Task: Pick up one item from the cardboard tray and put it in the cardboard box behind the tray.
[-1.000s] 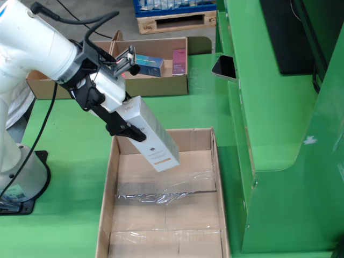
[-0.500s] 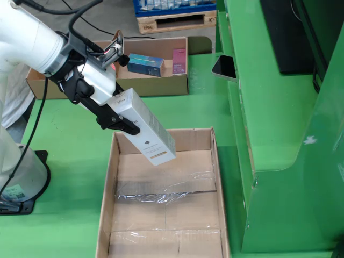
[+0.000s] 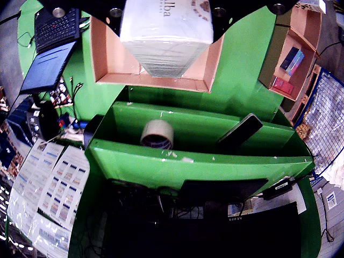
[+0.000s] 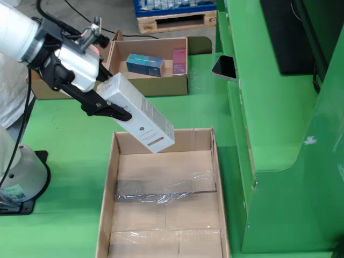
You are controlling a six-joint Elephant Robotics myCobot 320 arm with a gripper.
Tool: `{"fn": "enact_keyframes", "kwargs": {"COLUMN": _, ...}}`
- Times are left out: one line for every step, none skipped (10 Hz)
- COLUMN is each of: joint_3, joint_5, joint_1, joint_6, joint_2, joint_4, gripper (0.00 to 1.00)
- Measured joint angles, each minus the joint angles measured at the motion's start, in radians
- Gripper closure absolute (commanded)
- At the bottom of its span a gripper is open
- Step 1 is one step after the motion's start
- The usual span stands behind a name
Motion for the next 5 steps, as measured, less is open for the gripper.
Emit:
{"fn": "enact_keyframes", "kwargs": {"joint_3": 0.000, "joint_5": -0.008, "joint_1": 0.006, "joint_6": 0.002, "joint_2": 0.006, "joint_4": 0.002, "gripper": 1.00}}
{"fn": "enact_keyframes", "kwargs": {"joint_3": 0.000, "joint_5": -0.008, "joint_1": 0.009, "joint_6": 0.002, "joint_2": 0.006, "joint_4": 0.002, "gripper": 1.00}}
{"fn": "enact_keyframes", "kwargs": {"joint_3": 0.000, "joint_5": -0.008, "joint_1": 0.009, "joint_6": 0.002, "joint_2": 0.006, "joint_4": 0.002, "gripper": 1.00}}
{"fn": "enact_keyframes", "kwargs": {"joint_3": 0.000, "joint_5": -0.008, "joint_1": 0.009, "joint_6": 0.002, "joint_2": 0.006, "joint_4": 0.002, "gripper": 1.00}}
{"fn": "enact_keyframes", "kwargs": {"joint_3": 0.000, "joint_5": -0.008, "joint_1": 0.011, "joint_6": 0.002, "joint_2": 0.006, "joint_4": 0.002, "gripper": 1.00}}
